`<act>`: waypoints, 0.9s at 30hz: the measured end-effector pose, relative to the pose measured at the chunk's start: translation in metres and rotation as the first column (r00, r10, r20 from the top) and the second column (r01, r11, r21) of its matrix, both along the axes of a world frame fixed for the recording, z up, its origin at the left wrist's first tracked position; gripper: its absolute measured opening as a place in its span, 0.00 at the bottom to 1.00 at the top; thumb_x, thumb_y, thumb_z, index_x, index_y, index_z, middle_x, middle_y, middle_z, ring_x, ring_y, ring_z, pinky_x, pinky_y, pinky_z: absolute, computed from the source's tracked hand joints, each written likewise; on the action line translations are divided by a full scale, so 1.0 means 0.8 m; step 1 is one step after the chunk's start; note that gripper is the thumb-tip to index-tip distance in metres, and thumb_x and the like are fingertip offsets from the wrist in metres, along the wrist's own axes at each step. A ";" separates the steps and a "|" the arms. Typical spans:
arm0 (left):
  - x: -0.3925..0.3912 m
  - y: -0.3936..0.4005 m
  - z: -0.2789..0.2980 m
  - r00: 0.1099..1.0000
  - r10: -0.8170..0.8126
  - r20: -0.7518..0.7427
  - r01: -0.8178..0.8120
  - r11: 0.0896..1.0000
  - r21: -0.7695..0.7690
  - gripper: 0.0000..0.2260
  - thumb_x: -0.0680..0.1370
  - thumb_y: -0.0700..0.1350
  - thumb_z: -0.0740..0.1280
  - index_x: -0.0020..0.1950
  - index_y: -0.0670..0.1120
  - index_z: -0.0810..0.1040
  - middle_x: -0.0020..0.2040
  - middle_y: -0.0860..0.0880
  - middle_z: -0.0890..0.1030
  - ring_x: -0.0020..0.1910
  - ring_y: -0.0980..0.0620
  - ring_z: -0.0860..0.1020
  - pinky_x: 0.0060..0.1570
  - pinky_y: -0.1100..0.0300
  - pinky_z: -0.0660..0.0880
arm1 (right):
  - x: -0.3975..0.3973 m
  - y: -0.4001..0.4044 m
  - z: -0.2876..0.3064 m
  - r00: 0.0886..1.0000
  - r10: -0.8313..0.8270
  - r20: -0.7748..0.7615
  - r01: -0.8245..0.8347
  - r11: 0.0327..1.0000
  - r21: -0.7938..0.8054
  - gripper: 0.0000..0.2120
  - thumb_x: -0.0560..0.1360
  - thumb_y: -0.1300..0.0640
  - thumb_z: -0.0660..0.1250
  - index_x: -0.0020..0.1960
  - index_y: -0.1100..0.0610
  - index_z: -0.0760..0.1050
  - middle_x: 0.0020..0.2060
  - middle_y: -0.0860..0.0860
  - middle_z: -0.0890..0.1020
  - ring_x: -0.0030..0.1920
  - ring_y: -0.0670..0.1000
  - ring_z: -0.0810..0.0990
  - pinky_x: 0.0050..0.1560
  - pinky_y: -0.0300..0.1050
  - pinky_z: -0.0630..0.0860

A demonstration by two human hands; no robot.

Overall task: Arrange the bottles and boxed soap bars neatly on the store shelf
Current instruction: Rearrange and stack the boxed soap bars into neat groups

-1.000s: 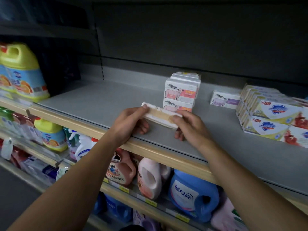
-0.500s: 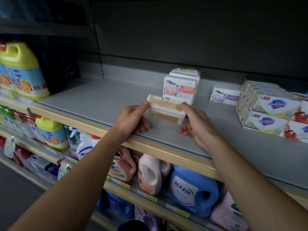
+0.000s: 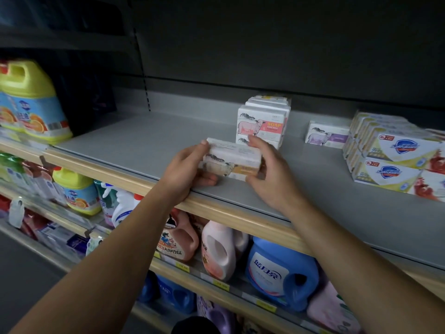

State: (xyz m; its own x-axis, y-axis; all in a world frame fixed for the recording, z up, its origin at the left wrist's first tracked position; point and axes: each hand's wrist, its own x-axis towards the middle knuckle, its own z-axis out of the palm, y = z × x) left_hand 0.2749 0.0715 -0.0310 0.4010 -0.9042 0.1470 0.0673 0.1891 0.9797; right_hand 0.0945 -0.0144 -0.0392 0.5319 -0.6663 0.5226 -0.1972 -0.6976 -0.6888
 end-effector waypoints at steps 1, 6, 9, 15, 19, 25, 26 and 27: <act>0.000 -0.001 0.000 1.000 -0.001 -0.013 0.001 1.000 0.003 0.13 0.80 0.55 0.63 0.50 0.46 0.80 0.38 0.48 0.83 0.32 0.48 0.81 0.33 0.59 0.79 | 0.001 0.001 0.000 0.998 -0.032 -0.047 0.027 0.994 -0.107 0.36 0.68 0.72 0.69 0.73 0.55 0.68 0.66 0.53 0.74 0.64 0.52 0.74 0.65 0.36 0.69; 0.007 0.000 -0.008 0.997 -0.018 -0.077 0.011 0.997 -0.081 0.05 0.79 0.46 0.67 0.50 0.46 0.81 0.45 0.44 0.83 0.47 0.44 0.83 0.45 0.54 0.82 | 0.000 0.009 0.005 0.992 -0.031 -0.124 -0.010 0.948 -0.318 0.30 0.68 0.69 0.72 0.68 0.56 0.73 0.62 0.51 0.77 0.61 0.49 0.74 0.59 0.27 0.63; 0.013 0.004 -0.012 0.995 -0.052 -0.090 0.038 0.987 -0.156 0.14 0.74 0.41 0.71 0.58 0.40 0.78 0.52 0.39 0.81 0.54 0.41 0.81 0.55 0.48 0.80 | 0.001 0.013 0.007 0.989 -0.043 -0.143 -0.010 0.937 -0.349 0.27 0.67 0.67 0.73 0.66 0.56 0.75 0.61 0.50 0.78 0.61 0.51 0.75 0.60 0.35 0.66; 0.016 0.008 -0.010 0.996 -0.079 -0.049 0.071 0.985 -0.156 0.20 0.69 0.39 0.72 0.61 0.40 0.78 0.64 0.36 0.76 0.55 0.43 0.79 0.62 0.49 0.75 | 0.001 0.015 0.005 0.981 -0.114 -0.157 0.036 0.903 -0.427 0.26 0.67 0.67 0.73 0.63 0.55 0.76 0.60 0.49 0.77 0.60 0.51 0.73 0.61 0.39 0.67; 0.006 0.008 -0.008 0.998 -0.047 0.029 0.050 0.993 -0.105 0.15 0.70 0.42 0.75 0.56 0.42 0.80 0.58 0.35 0.80 0.54 0.43 0.80 0.59 0.48 0.77 | 0.004 0.023 0.009 0.962 -0.224 -0.155 0.107 0.833 -0.542 0.23 0.67 0.59 0.76 0.61 0.55 0.77 0.55 0.51 0.79 0.54 0.57 0.76 0.56 0.51 0.73; -0.020 0.001 0.003 0.973 -0.095 0.211 0.094 0.995 0.016 0.08 0.79 0.46 0.66 0.52 0.43 0.81 0.44 0.42 0.84 0.39 0.43 0.84 0.37 0.58 0.81 | -0.031 0.021 0.020 0.940 -0.272 -0.207 0.156 0.881 -0.447 0.25 0.70 0.56 0.74 0.67 0.54 0.76 0.60 0.52 0.79 0.60 0.56 0.75 0.60 0.48 0.71; -0.025 -0.003 0.004 0.955 -0.102 0.279 0.097 0.995 0.029 0.07 0.79 0.47 0.66 0.52 0.45 0.81 0.45 0.44 0.84 0.40 0.44 0.84 0.38 0.58 0.81 | -0.045 0.016 0.021 0.932 -0.299 -0.206 0.191 0.885 -0.425 0.25 0.71 0.57 0.73 0.67 0.53 0.76 0.60 0.52 0.79 0.60 0.56 0.75 0.60 0.47 0.69; -0.031 -0.008 0.005 0.922 -0.088 0.377 0.079 0.996 0.040 0.06 0.79 0.48 0.67 0.51 0.47 0.81 0.46 0.48 0.84 0.41 0.46 0.84 0.41 0.58 0.81 | -0.061 0.010 0.023 0.919 -0.332 -0.212 0.225 0.885 -0.408 0.25 0.71 0.58 0.72 0.68 0.53 0.75 0.60 0.53 0.79 0.60 0.56 0.74 0.60 0.46 0.68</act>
